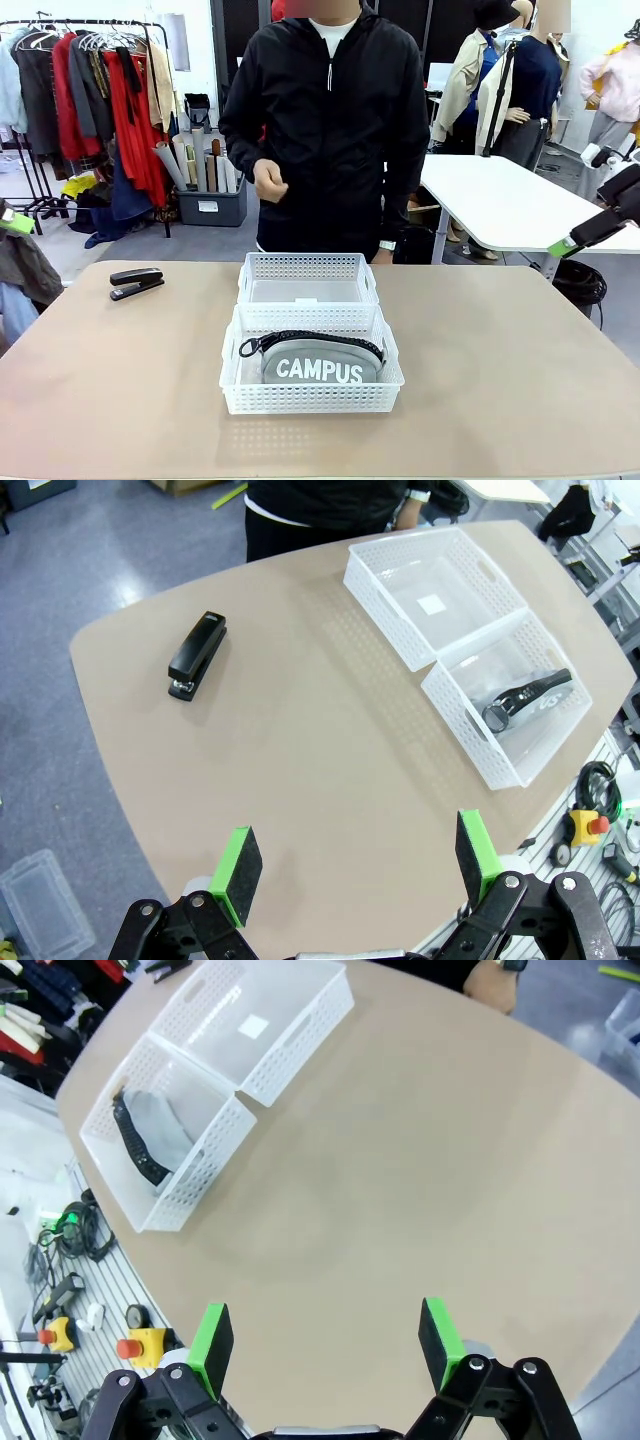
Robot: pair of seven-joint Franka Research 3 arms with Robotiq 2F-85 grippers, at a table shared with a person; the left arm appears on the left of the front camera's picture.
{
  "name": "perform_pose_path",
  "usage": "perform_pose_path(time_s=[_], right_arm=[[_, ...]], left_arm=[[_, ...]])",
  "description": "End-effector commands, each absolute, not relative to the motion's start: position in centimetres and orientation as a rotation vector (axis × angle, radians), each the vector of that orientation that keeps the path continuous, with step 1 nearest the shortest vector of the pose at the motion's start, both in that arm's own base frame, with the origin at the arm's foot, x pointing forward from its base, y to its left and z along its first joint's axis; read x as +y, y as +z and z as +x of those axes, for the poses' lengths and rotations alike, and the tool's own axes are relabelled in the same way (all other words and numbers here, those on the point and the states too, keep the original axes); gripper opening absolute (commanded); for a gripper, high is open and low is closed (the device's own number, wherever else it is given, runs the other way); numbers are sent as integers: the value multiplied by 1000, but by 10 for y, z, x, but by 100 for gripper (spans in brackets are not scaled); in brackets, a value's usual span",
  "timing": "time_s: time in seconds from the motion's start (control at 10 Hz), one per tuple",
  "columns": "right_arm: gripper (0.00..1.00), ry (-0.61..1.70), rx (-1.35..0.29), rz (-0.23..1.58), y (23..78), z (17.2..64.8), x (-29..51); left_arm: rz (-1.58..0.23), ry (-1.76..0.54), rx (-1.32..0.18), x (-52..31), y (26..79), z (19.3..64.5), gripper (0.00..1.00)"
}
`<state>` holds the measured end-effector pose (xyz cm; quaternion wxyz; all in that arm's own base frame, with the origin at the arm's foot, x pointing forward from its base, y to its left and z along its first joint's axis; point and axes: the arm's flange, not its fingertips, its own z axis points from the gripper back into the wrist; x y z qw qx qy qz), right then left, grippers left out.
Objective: Distribute items into two baskets.
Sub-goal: Pick up the Stapler that the person points to.
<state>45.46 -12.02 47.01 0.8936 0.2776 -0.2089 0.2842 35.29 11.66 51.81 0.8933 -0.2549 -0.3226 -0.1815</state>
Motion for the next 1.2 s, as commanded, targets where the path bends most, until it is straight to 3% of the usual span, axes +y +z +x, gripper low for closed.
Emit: perform_pose_path(time_s=[0.0,1.1], right_arm=[[98,578,-432,564,471,455,-121],[98,578,-432,564,471,455,-121]], left_arm=[[-535,-380,-674,116,519,352,100],[-535,-380,-674,116,519,352,100]])
